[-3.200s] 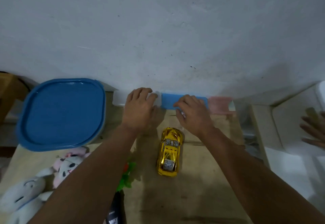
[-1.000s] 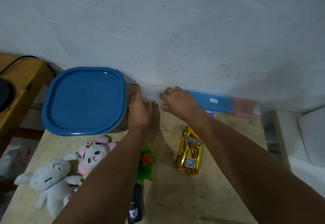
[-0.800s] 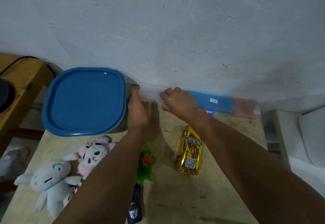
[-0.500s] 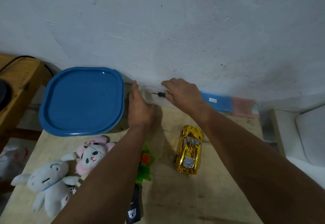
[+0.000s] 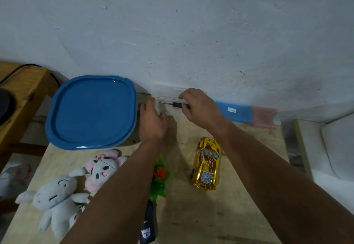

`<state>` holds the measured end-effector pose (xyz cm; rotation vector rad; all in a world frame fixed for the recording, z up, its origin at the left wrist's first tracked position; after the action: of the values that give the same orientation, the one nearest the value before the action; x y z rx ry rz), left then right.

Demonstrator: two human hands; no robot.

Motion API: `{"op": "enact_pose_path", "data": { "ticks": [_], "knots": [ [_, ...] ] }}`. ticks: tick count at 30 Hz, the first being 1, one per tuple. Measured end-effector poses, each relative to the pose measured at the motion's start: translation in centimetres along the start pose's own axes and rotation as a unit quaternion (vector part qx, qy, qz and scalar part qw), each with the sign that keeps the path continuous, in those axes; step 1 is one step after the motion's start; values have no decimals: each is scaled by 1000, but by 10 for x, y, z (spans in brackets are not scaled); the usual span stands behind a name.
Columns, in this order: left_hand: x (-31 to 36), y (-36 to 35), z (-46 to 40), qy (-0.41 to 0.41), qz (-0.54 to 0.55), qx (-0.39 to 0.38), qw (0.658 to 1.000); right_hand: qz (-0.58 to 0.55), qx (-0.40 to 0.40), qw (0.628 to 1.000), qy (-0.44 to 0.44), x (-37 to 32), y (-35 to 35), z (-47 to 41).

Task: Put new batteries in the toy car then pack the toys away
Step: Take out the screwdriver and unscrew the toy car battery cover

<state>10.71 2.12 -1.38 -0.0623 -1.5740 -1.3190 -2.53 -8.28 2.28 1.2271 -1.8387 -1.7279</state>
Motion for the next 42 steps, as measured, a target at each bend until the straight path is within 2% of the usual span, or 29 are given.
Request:
{"op": "enact_pose_path", "data": {
  "ticks": [4,9,18,27,33,38,42],
  "knots": [
    [-1,0,-1,4,-20,0,1000,13,-17,1000,-17,5,-7,3],
    [0,3,-1,18,-22,23,999,16,-111,992,-51,7,-24,3],
    [2,3,-4,52,-15,40,998,37,-132,985,-101,3,-31,-3],
    [2,1,-4,77,-29,36,996,48,-185,962,-193,12,-43,-8],
    [7,0,-2,65,-45,12,997,64,-183,963,-187,9,-41,-7],
    [22,2,5,25,-75,-5,997,45,-158,972,-168,4,-16,-1],
    [45,14,17,-25,-102,-11,994,4,-89,974,-209,6,31,22]
  ]
}}
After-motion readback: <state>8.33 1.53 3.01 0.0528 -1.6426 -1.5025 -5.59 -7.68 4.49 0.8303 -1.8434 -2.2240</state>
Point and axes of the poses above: each hand's wrist, its own z-axis away from the middle knuckle, its own y-axis out of the back of the hand, x = y × z, the point moved 7 cm from there along -z, towards the middle knuckle, and after that the axes turned 4 degrees about -z, right-handed, at the moved point
